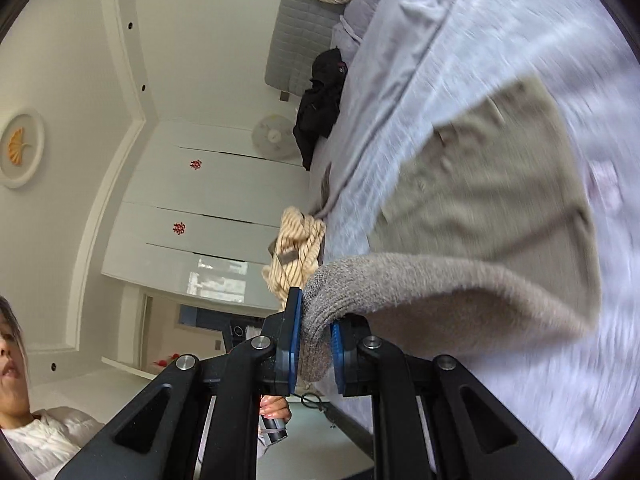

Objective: Fold small clothes
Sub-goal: 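Lift the hem with both tools and fold it up toward the collar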

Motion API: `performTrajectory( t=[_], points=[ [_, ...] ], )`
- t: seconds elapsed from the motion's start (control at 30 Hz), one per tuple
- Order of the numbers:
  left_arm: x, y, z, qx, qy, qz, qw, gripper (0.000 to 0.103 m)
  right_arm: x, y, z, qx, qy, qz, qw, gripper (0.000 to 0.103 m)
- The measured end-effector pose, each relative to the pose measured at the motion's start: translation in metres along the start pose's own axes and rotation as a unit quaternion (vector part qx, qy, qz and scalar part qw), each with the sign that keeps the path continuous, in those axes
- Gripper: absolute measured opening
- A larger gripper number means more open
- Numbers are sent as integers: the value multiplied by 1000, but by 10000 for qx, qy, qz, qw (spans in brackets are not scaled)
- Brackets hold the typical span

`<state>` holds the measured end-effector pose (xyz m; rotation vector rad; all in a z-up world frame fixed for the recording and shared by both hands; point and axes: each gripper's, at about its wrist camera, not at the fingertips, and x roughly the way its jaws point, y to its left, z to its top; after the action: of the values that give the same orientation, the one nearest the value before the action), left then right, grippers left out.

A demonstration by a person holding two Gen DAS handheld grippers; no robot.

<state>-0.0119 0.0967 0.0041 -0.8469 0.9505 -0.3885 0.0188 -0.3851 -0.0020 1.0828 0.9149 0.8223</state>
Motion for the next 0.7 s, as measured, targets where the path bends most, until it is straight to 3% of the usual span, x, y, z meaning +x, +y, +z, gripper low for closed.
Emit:
performTrajectory(
  t=[0.17, 0.33, 0.5, 0.6, 0.7],
  points=[
    [48, 23, 48, -242, -255, 374, 9987, 13, 38, -22, 62, 144, 104, -112, 9998, 15],
    [102, 68, 69, -513, -37, 954, 9941, 13, 87, -85, 110, 595, 366, -549, 9960, 14],
    [141, 105, 81, -724, 121, 1380, 9877, 13, 107, -147, 133, 1181, 279, -901, 9885, 14],
    [149, 110, 86, -853, 104, 1485, 9852, 14, 113, -166, 136, 1341, 348, -1136, 9838, 14],
    [151, 104, 96, -892, 240, 1663, 9817, 14, 114, -171, 142, 1424, 284, -1062, 9837, 18]
  ],
)
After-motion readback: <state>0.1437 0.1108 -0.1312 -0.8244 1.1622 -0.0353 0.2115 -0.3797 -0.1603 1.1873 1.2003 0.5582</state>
